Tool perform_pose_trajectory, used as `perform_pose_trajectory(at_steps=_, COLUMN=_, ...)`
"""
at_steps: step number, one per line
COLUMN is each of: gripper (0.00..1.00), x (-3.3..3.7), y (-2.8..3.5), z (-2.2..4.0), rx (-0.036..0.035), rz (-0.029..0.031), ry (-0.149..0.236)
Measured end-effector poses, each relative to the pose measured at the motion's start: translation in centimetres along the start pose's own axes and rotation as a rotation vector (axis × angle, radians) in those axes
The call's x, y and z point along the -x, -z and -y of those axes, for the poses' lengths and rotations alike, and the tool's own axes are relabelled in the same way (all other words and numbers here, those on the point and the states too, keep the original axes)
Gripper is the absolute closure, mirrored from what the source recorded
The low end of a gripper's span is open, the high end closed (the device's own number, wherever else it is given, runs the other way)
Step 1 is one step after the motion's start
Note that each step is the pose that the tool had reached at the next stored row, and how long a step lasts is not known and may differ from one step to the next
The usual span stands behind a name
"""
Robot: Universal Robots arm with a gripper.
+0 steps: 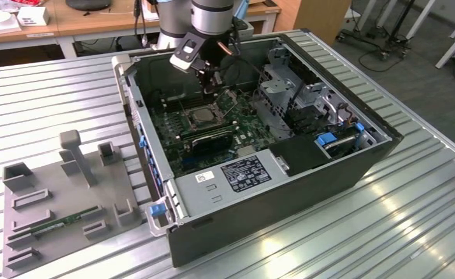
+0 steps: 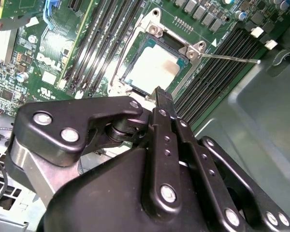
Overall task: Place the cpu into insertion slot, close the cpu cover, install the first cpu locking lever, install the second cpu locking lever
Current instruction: 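Close the cpu cover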
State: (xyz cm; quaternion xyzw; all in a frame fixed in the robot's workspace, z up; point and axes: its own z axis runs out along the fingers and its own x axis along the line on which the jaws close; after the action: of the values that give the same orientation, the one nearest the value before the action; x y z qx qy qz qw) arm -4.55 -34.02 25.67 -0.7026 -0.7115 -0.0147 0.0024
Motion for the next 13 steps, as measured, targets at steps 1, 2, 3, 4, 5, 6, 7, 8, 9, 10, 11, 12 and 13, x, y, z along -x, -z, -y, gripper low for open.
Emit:
perform_pose_trajectory(at_steps=1, gripper=0.89, x=0.0, y=0.0, z=-0.13, rx=0.0, rz=0.0, ry=0.0)
perform_pose_trajectory(at_steps=2, gripper=0.89, x=0.0, y=-0.01, z=-0.29, rx=0.0, rz=0.0, ry=0.0)
perform_pose_trajectory(at_steps=3, gripper=0.89, x=0.0, y=-0.01, z=-0.47, rx=0.0, rz=0.0, ry=0.0)
perform_pose_trajectory(at_steps=4, gripper=0.89, x=0.01, y=-0.01, z=-0.65, rx=0.0, rz=0.0, ry=0.0)
perform_pose_trajectory(at_steps=5, gripper=0.89, x=0.01, y=-0.02, z=-0.83, rx=0.0, rz=0.0, ry=0.0)
perform_pose_trajectory(at_steps=6, gripper=0.89, x=0.01, y=-0.02, z=-1.0, rx=0.0, rz=0.0, ry=0.0)
perform_pose_trajectory(at_steps=7, gripper=0.89, x=0.02, y=-0.03, z=-1.14, rx=0.0, rz=-0.0001, ry=0.0)
perform_pose_trajectory(at_steps=8, gripper=0.89, x=0.02, y=-0.03, z=-1.29, rx=0.0, rz=0.0, ry=0.0)
perform_pose_trajectory(at_steps=9, gripper=0.89, x=0.02, y=-0.03, z=-1.42, rx=0.0, rz=0.0, ry=0.0)
perform_pose_trajectory(at_steps=10, gripper=0.89, x=0.02, y=-0.03, z=-1.52, rx=0.0, rz=0.0, ry=0.0)
perform_pose_trajectory(at_steps=11, gripper=0.89, x=0.02, y=-0.04, z=-1.58, rx=0.0, rz=0.0, ry=0.0)
perform_pose_trajectory(at_steps=12, gripper=0.89, x=0.02, y=-0.04, z=-1.62, rx=0.0001, rz=0.0, ry=0.0)
perform_pose_trajectory(at_steps=13, gripper=0.89, x=0.02, y=-0.04, z=-1.62, rx=0.0, rz=0.0, ry=0.0)
